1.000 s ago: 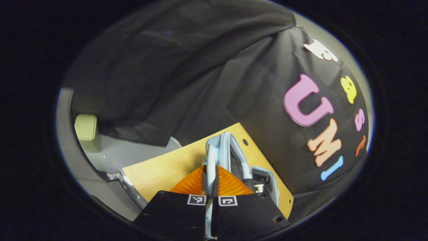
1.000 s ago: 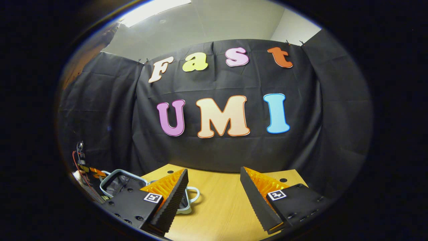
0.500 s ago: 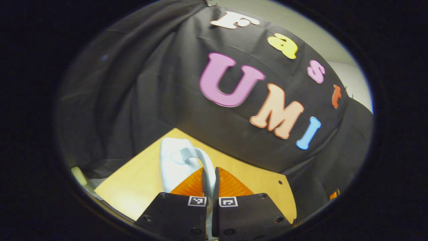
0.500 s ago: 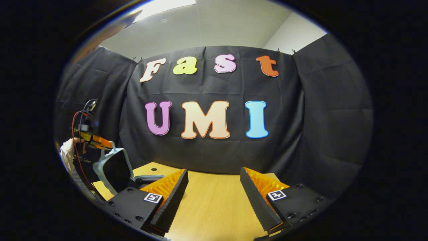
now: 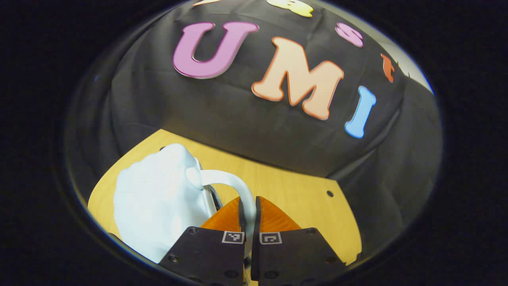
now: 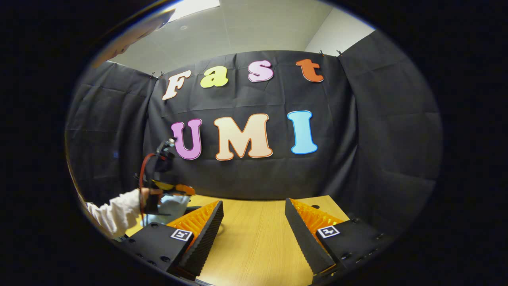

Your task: First open the suitcase, pack the skin care products into it, and then close the suitcase.

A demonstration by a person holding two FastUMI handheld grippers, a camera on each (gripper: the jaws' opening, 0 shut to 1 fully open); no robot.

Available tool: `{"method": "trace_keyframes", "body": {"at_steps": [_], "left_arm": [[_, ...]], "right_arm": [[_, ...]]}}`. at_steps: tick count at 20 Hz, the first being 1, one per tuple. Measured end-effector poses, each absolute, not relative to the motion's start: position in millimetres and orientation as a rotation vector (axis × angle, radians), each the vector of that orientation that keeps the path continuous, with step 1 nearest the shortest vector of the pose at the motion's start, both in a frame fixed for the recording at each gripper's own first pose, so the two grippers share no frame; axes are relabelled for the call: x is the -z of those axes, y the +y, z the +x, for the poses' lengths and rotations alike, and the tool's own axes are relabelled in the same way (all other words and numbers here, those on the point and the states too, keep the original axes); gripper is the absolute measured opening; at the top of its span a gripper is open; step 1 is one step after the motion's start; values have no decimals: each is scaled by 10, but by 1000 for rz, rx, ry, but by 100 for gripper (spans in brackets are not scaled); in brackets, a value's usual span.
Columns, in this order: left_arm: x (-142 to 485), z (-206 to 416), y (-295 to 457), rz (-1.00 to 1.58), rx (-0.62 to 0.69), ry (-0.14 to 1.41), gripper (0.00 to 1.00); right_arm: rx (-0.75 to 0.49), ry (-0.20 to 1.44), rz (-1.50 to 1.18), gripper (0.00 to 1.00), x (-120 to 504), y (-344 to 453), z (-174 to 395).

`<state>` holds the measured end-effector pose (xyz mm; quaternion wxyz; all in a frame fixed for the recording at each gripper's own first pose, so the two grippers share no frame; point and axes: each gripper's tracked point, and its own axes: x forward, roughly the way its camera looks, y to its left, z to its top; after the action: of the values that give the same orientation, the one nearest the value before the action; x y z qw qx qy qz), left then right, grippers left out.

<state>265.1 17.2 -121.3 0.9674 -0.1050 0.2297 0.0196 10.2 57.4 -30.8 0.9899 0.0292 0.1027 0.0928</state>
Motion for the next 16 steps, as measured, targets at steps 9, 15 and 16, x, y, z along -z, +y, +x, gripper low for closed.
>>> {"method": "trace_keyframes", "body": {"at_steps": [9,15,16], "left_arm": [[2274,2761,-70,-90,-93,600,10],[1942,2748,-419,-138,-24,511,77],[1869,2701,-453,-144,-16,498,87]], "right_arm": [[-166,252,77,98,597,516,157],[-186,251,79,96,572,531,265],[-192,243,76,98,542,538,288]]}}
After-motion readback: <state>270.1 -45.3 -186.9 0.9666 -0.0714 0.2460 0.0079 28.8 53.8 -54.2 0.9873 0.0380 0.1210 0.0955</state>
